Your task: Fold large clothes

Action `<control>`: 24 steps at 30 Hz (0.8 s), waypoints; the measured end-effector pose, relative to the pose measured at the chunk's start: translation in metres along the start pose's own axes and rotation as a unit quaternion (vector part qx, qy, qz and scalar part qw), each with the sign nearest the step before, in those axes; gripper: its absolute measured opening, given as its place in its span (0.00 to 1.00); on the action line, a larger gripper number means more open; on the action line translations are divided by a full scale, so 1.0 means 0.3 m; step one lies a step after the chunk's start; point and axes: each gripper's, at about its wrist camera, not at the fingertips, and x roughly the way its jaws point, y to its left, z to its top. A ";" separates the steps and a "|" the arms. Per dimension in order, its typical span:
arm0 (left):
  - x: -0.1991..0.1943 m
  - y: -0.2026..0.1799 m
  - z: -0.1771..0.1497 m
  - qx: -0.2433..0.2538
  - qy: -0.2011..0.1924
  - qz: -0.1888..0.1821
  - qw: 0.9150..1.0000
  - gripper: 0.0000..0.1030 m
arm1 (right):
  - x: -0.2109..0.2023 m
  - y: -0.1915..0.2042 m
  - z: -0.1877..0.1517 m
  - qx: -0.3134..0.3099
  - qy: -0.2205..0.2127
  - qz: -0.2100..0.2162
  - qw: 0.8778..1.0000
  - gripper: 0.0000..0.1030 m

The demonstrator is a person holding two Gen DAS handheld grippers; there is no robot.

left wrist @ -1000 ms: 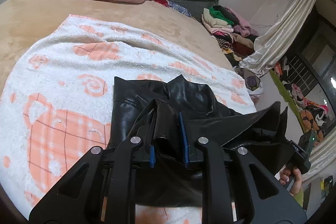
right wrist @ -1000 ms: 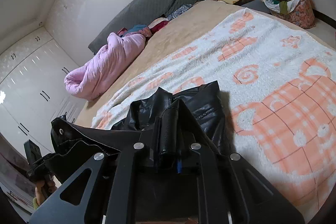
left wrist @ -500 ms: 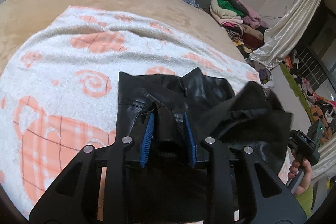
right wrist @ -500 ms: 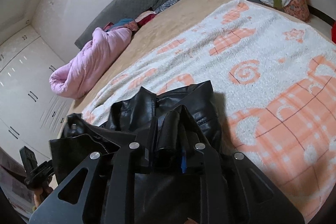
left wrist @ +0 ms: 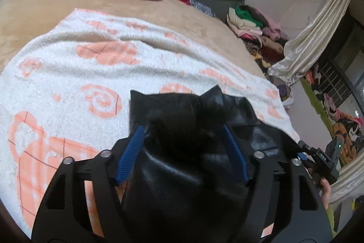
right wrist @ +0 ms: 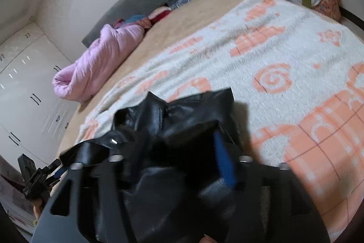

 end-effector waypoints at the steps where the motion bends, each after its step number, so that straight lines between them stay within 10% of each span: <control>1: -0.015 -0.001 0.003 0.001 -0.009 0.004 1.000 0.63 | -0.012 0.006 0.004 -0.008 -0.010 -0.003 1.000 0.69; 6: -0.066 -0.011 0.018 0.020 -0.045 0.036 0.998 0.63 | -0.043 0.047 0.022 -0.057 -0.025 -0.023 0.998 0.76; 16: 0.119 0.006 -0.031 0.061 0.037 0.068 0.995 0.63 | 0.123 0.084 -0.031 -0.195 0.056 -0.135 0.970 0.77; 18: 0.107 -0.025 -0.034 0.086 0.020 0.081 0.993 0.30 | 0.150 0.076 -0.035 -0.201 0.055 -0.140 0.968 0.63; 20: 0.092 -0.044 -0.034 0.102 0.007 0.094 0.990 0.16 | 0.150 0.070 -0.034 -0.200 0.043 -0.155 0.966 0.29; 24: 0.057 -0.037 -0.005 0.082 -0.013 0.067 0.994 0.07 | 0.068 0.067 0.004 -0.179 0.002 -0.125 0.976 0.16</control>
